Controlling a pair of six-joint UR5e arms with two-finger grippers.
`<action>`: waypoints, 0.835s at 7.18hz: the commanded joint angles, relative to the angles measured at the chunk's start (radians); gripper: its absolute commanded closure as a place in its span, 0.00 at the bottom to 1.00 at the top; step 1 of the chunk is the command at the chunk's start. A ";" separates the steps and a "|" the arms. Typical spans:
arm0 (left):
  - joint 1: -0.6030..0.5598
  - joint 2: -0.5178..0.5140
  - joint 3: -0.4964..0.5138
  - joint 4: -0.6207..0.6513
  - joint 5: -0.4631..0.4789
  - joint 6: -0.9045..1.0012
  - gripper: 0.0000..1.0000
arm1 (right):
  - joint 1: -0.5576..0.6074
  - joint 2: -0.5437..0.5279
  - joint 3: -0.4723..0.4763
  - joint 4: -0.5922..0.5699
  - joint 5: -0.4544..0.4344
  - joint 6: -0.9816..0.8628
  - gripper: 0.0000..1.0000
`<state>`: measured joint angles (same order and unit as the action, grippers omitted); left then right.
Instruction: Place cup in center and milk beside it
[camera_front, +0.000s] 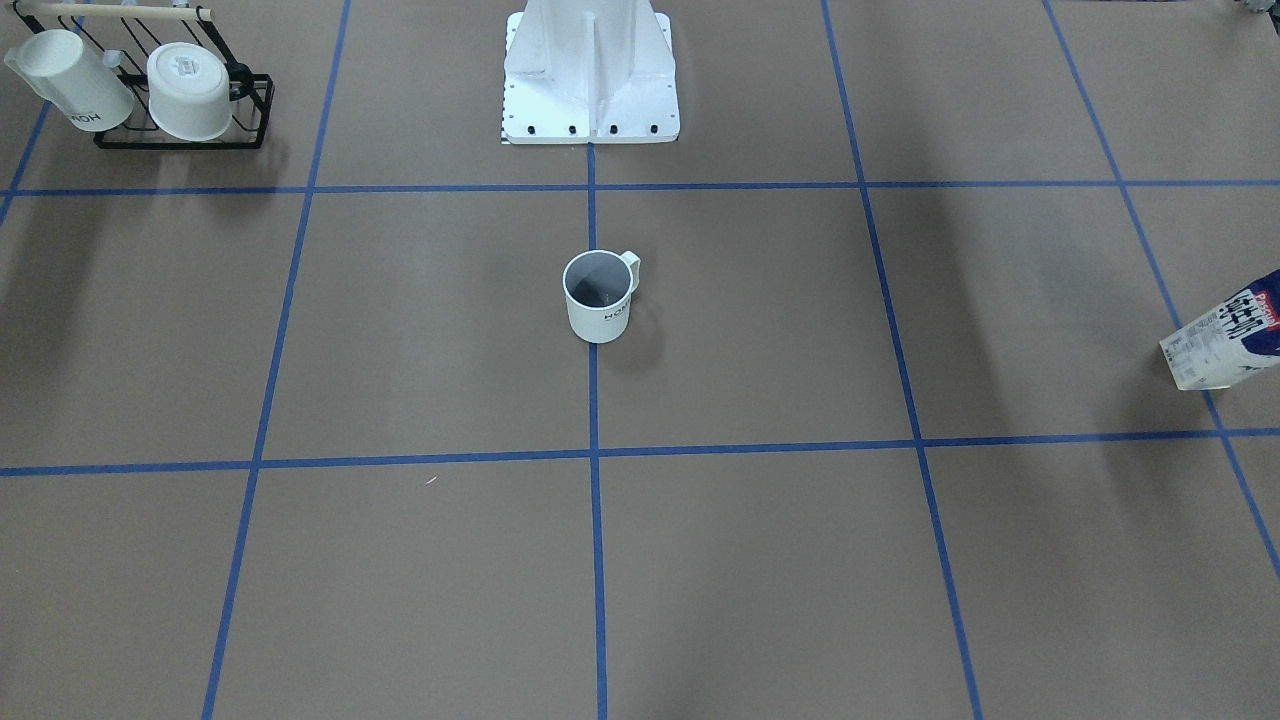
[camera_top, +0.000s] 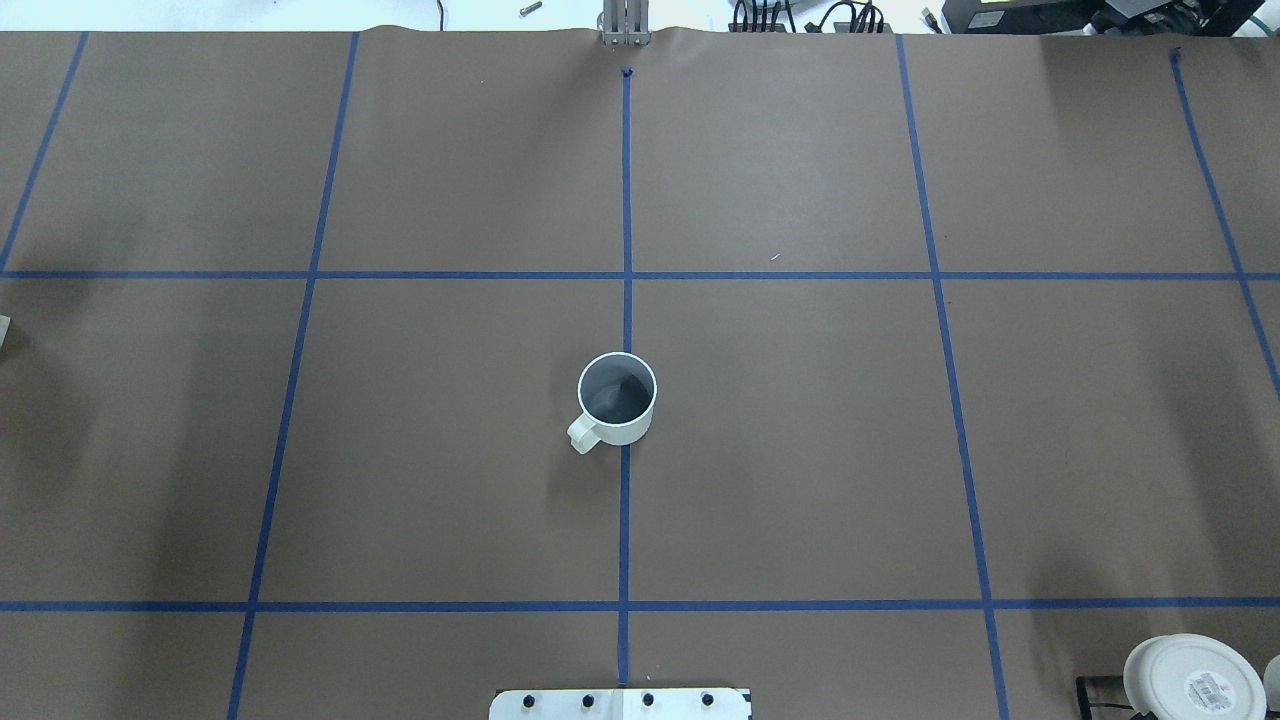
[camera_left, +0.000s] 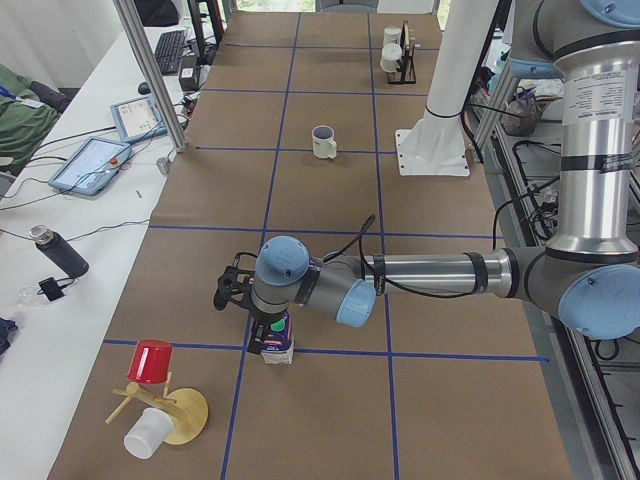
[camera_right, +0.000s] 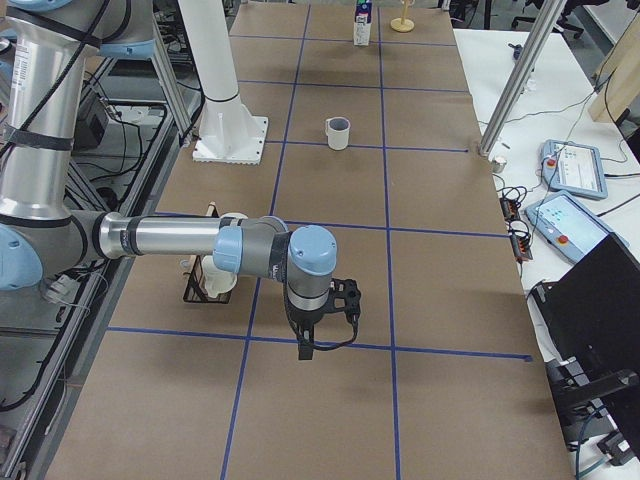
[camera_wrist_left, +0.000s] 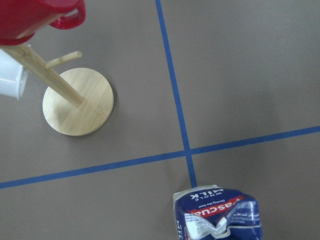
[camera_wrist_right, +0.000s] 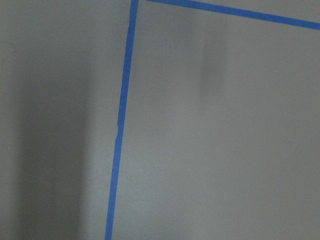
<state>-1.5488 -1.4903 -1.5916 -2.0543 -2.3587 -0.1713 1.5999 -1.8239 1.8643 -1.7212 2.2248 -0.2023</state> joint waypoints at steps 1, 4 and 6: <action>0.058 0.057 0.005 -0.134 0.001 -0.118 0.01 | 0.000 0.000 -0.002 0.000 0.000 0.000 0.00; 0.082 0.051 0.035 -0.136 0.009 -0.117 0.02 | -0.001 0.000 -0.002 0.000 0.000 0.000 0.00; 0.096 0.003 0.097 -0.141 0.010 -0.116 0.03 | -0.001 0.000 -0.002 0.002 0.000 0.000 0.00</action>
<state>-1.4621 -1.4569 -1.5321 -2.1922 -2.3500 -0.2878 1.5991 -1.8239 1.8623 -1.7208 2.2243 -0.2025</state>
